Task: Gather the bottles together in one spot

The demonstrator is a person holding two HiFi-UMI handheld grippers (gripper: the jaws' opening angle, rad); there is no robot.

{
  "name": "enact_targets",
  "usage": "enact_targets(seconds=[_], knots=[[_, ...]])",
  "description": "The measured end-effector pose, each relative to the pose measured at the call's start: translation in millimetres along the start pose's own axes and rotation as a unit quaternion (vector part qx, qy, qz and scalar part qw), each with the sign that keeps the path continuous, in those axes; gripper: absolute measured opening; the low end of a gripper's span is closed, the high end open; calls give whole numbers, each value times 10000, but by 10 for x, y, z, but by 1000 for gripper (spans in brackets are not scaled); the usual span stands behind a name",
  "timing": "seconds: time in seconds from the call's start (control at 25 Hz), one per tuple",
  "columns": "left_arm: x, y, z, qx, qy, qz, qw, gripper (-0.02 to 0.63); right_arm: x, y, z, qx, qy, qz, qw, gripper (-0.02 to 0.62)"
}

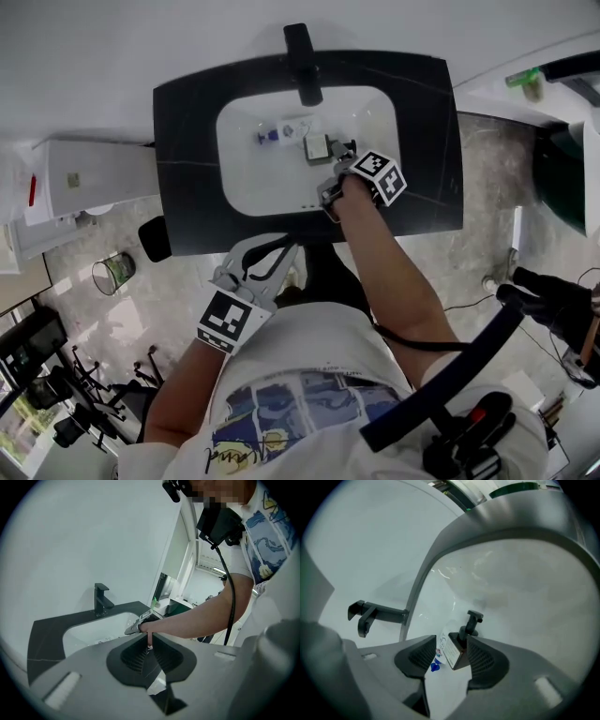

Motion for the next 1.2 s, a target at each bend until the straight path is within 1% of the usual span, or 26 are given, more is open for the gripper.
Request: enact_targets(seconds=[0.24,0.48,0.68,0.88,1.0,1.2], knots=[[-9,153,-58,49,-76,-128,9999,32,-83,193,224,406,383,192,9983,215],[30,222,-113,49,-118,-278,9995,32,-55,364,333,595,654,229,9958,216],[40,214,-179,-3,-145,-375,9992,32,-31,497,406,723,721,289,9944,215],[89,193,-228,-114,-269,-420,9987,29,-45,562,469,645,1103,461,9907,207],[102,199,-249,-86,-270,-457,9986,29,-48,619,486,522,1313,532,9885,206],[172,212,-254,-105,-315,-486,9983,26,-59,688,464,246,1449,512,9878,196]])
Point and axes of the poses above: the fingertips, and each gripper's own axes: y forward along the fingers, z to its right, x out of its underside, the point moved 3 cm from there along -y, backward along the fingers, and after that the axes turned 9 degrees about z, right-handed, at the moved point
